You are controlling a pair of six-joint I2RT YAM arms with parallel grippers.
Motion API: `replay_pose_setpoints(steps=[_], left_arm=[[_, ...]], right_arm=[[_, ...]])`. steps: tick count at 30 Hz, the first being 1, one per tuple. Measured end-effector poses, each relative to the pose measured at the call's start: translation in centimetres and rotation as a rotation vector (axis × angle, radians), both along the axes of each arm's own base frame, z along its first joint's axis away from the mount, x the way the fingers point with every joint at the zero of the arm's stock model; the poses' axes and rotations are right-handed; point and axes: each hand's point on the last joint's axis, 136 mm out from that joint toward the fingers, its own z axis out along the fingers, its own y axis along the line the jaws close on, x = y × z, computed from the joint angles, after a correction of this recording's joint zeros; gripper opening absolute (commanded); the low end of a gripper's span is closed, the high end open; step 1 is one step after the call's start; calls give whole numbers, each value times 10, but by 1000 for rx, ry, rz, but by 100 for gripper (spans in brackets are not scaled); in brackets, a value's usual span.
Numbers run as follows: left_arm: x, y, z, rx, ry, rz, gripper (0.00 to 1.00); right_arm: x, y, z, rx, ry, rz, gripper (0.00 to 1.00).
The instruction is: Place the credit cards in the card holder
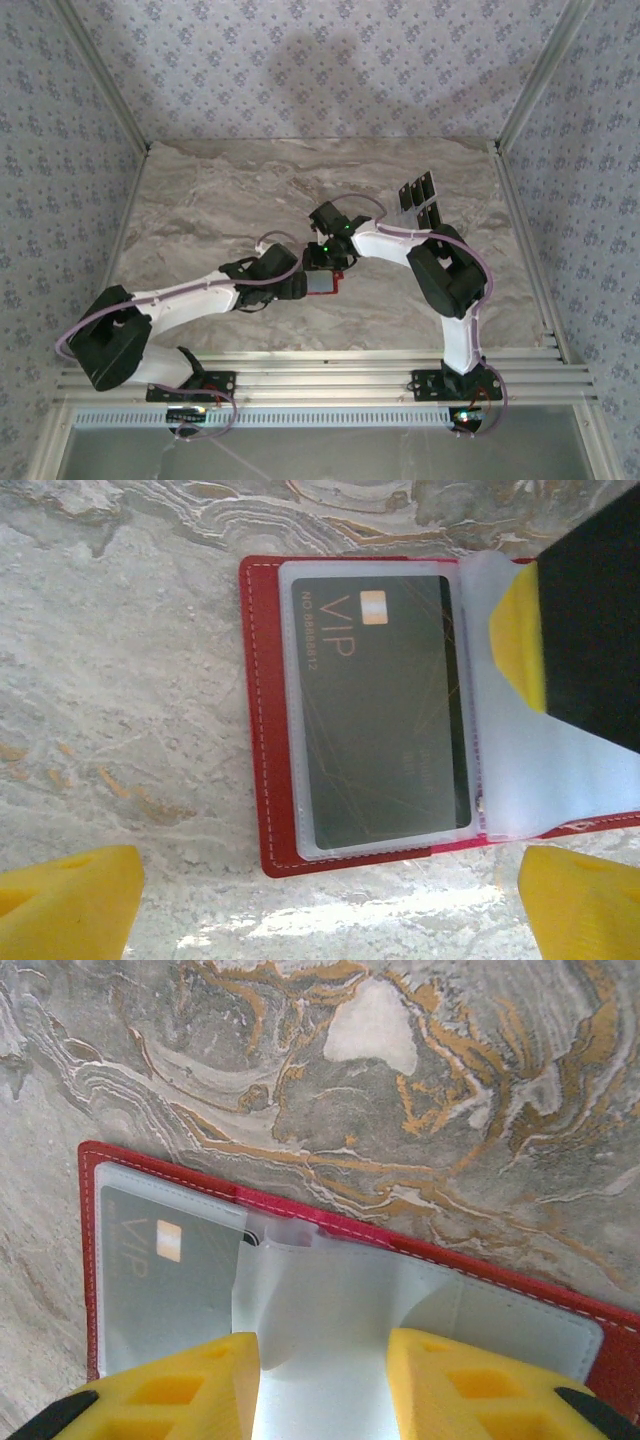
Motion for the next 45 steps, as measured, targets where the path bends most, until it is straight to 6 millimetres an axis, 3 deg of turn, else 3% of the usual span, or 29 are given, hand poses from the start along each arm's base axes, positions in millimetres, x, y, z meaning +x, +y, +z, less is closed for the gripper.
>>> replay_pose_setpoints(steps=[13, 28, 36, 45], left_arm=[[3, -26, 4, -94, -27, -69, 96], [16, -33, -16, -20, -6, -58, 96], [16, -25, -31, 44, 16, -41, 97], [17, -23, -32, 50, 15, -28, 96]], right_arm=[[0, 4, -1, 12, 9, 0, 41], [0, 6, 0, 19, 14, -2, 41], [0, 6, 0, 22, 15, -1, 41], [2, 3, 9, 41, 21, -34, 43]])
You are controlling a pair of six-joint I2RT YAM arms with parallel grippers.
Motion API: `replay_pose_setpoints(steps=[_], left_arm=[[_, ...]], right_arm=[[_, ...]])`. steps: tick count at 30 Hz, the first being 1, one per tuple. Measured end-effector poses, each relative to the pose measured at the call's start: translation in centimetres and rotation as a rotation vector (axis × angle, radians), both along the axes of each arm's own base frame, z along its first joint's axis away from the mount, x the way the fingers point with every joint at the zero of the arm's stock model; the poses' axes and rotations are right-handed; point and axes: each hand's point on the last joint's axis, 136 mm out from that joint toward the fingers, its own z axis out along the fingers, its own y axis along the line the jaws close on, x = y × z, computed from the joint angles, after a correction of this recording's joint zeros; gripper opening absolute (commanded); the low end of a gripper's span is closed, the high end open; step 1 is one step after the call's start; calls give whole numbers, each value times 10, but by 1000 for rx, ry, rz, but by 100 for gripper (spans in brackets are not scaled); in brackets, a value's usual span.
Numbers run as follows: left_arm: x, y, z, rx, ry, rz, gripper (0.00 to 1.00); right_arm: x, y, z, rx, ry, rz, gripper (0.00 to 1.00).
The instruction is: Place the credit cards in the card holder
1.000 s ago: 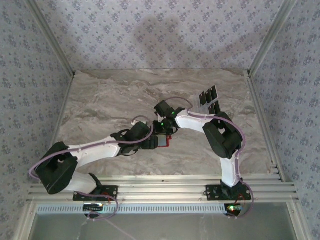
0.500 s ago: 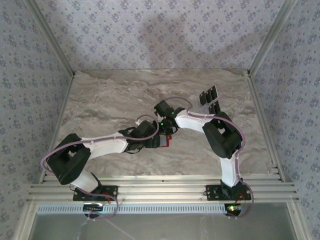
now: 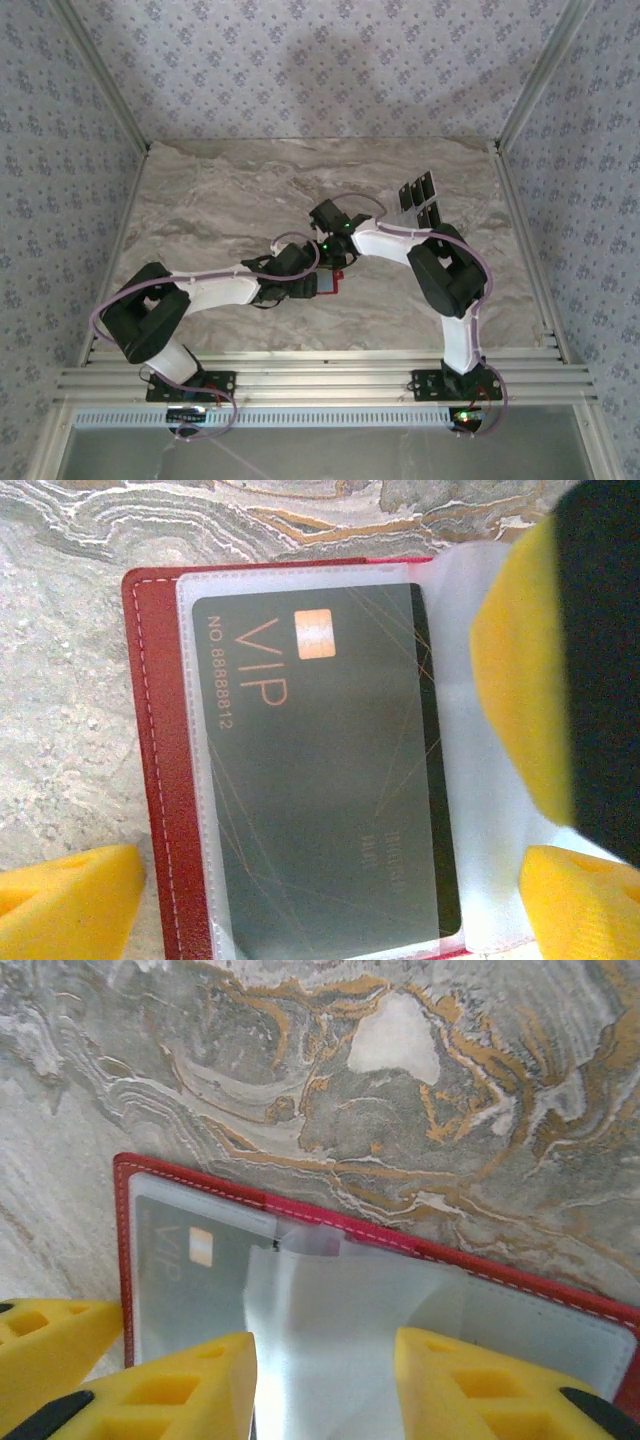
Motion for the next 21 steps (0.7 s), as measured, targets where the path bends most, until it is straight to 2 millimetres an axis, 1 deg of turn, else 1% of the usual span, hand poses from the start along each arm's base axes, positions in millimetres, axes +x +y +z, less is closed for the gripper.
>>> replay_pose_setpoints(steps=[5, 8, 10, 15, 21], left_arm=[[0, 0, 0, -3, 1, 6, 97], [0, 0, 0, -4, 1, 7, 96], [0, 0, 0, -4, 1, 7, 97], [0, 0, 0, -4, 1, 7, 97], [0, 1, 0, -2, -1, 9, 97]], right_arm=[[-1, -9, 22, 26, -27, -38, 44], [-3, -13, 28, 37, -35, -57, 44], [-4, -15, 27, 39, -32, -67, 44], [-16, -26, 8, 7, 15, -91, 44], [-16, -28, 5, 3, 17, -110, 44]])
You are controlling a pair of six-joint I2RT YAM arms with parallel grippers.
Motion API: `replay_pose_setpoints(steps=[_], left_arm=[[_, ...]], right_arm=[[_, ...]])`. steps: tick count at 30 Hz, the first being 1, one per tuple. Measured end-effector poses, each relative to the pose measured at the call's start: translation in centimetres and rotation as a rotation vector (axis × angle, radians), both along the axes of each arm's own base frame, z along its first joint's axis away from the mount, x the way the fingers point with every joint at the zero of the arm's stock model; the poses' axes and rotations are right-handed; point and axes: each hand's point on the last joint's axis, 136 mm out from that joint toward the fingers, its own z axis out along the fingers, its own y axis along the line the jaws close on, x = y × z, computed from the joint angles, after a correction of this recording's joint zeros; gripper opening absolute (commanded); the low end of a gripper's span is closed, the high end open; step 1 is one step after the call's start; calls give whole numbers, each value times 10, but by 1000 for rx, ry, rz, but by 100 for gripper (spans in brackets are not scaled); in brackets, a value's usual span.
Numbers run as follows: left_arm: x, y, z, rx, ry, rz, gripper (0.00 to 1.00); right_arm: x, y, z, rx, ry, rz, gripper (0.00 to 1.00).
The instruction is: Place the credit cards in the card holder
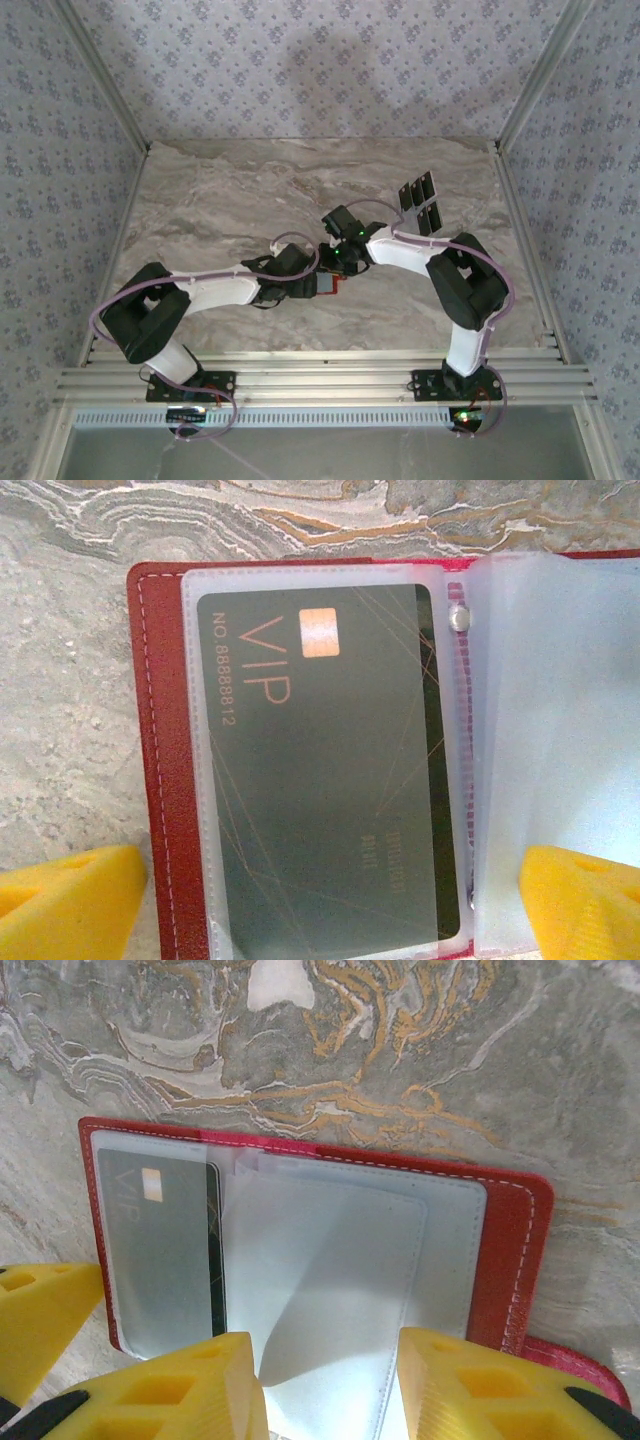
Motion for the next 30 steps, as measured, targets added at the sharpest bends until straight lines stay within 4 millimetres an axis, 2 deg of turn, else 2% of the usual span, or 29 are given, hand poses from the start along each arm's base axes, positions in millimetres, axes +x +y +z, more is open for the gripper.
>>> replay_pose_setpoints(steps=[10, 16, 27, 30], left_arm=[[0, 0, 0, 2, 0, -1, 96], [0, 0, 0, 0, -1, 0, 96], [0, 0, 1, -2, -2, 0, 97], [0, 0, 6, -10, -9, 0, 97]], right_arm=[[4, 0, -12, -7, 8, -18, 44], [6, 2, -12, 4, 10, -29, 45], [11, 10, -12, 110, 13, -50, 45], [12, 11, -11, 146, 21, -62, 45]])
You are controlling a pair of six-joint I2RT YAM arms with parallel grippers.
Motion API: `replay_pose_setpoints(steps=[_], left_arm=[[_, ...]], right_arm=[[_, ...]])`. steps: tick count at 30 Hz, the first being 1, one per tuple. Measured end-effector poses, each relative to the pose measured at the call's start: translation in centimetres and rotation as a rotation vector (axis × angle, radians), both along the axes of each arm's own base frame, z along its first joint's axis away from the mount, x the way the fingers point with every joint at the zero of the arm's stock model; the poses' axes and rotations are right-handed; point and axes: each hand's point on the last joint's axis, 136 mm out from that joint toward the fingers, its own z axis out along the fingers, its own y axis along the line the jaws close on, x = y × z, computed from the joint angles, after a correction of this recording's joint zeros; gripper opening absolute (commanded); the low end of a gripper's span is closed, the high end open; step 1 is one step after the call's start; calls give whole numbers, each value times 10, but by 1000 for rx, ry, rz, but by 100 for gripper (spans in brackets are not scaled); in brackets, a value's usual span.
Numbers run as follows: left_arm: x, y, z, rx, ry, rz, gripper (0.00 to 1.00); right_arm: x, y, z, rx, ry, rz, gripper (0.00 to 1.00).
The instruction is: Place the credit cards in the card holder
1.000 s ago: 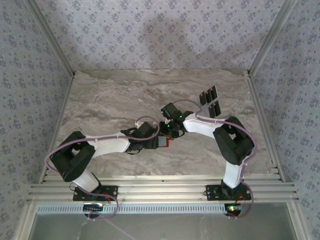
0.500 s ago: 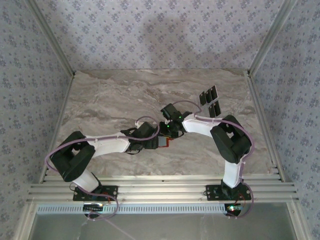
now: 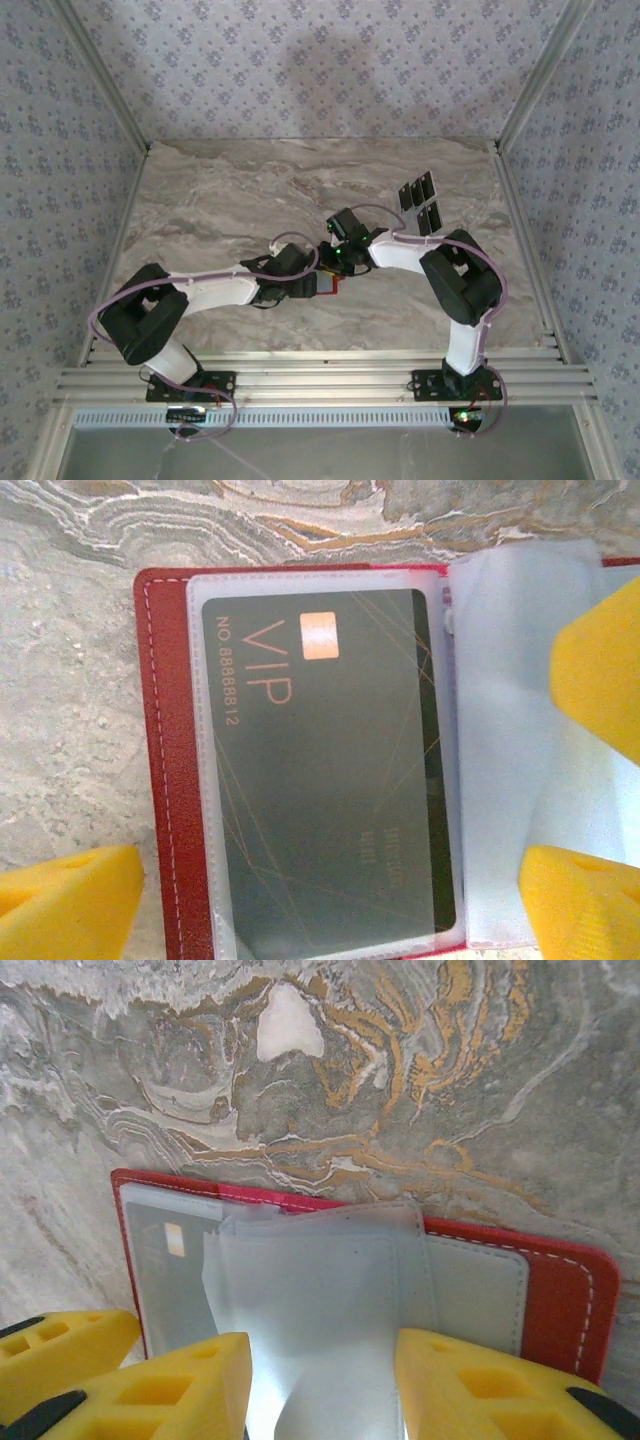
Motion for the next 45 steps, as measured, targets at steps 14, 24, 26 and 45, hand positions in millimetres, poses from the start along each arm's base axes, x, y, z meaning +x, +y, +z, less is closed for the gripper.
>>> replay_pose_setpoints(steps=[14, 24, 26, 45], left_arm=[[11, 24, 48, -45, -97, 73, 97], [3, 48, 33, 0, -62, 107, 97], [4, 48, 33, -1, -63, 107, 97], [2, 48, 32, -8, -64, 105, 97]], right_arm=[[0, 6, 3, 85, 22, -18, 45], [-4, 11, 8, 114, 33, -17, 45], [-7, 13, 11, 119, 32, -13, 45], [-10, 1, 11, 58, 27, -22, 45]])
